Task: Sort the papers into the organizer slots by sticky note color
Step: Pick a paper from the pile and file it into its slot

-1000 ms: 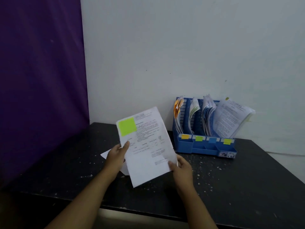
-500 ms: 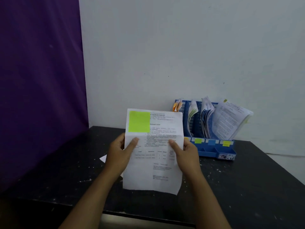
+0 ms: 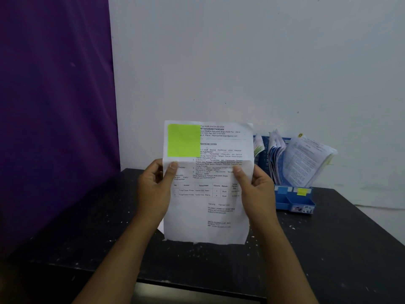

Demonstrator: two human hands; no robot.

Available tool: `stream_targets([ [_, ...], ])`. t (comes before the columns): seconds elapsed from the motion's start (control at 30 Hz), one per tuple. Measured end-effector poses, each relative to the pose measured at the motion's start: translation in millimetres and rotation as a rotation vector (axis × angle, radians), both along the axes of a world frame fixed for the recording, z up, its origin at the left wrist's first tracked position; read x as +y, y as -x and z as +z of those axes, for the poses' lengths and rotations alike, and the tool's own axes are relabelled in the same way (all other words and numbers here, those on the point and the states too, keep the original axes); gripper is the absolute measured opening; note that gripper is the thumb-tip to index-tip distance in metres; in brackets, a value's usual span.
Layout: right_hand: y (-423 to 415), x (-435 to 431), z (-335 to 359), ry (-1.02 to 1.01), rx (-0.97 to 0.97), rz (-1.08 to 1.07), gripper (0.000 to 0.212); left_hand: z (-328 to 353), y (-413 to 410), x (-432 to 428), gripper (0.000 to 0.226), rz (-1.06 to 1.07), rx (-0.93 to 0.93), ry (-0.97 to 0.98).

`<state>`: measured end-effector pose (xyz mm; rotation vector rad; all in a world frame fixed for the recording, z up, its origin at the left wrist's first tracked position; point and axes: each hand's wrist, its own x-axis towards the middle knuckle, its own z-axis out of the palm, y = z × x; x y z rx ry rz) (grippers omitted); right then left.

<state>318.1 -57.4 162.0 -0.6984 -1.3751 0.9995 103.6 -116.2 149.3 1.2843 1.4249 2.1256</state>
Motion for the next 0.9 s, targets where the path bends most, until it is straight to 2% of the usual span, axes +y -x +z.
stream_targets([
  [0.43, -6.2, 0.7, -2.0, 0.015, 0.030, 0.023, 0.018, 3.4, -2.5, -4.9, 0.014, -0.027, -0.016, 0.033],
  [0.53, -20.0, 4.5, -8.5, 0.027, 0.011, 0.058, 0.020, 10.8, 2.1, -6.7, 0.022, -0.167, -0.034, 0.053],
  [0.67, -45.6, 16.4, -20.5, 0.116, -0.116, 0.114, 0.023, 24.8, 7.9, 3.5, 0.037, -0.332, -0.077, 0.182],
  [0.73, -50.1, 21.6, -26.5, 0.110, -0.191, -0.024, 0.031, 29.5, 7.6, 15.2, 0.045, -0.296, 0.024, 0.235],
  [0.83, -49.2, 27.2, -41.4, 0.094, -0.337, -0.348, 0.061, 38.4, -14.5, 32.1, 0.047, -0.178, 0.226, 0.317],
  [0.9, -44.9, 24.3, -49.5, 0.074, -0.353, -0.433, 0.063, 46.2, -37.3, 44.1, 0.047, -0.179, 0.236, 0.346],
])
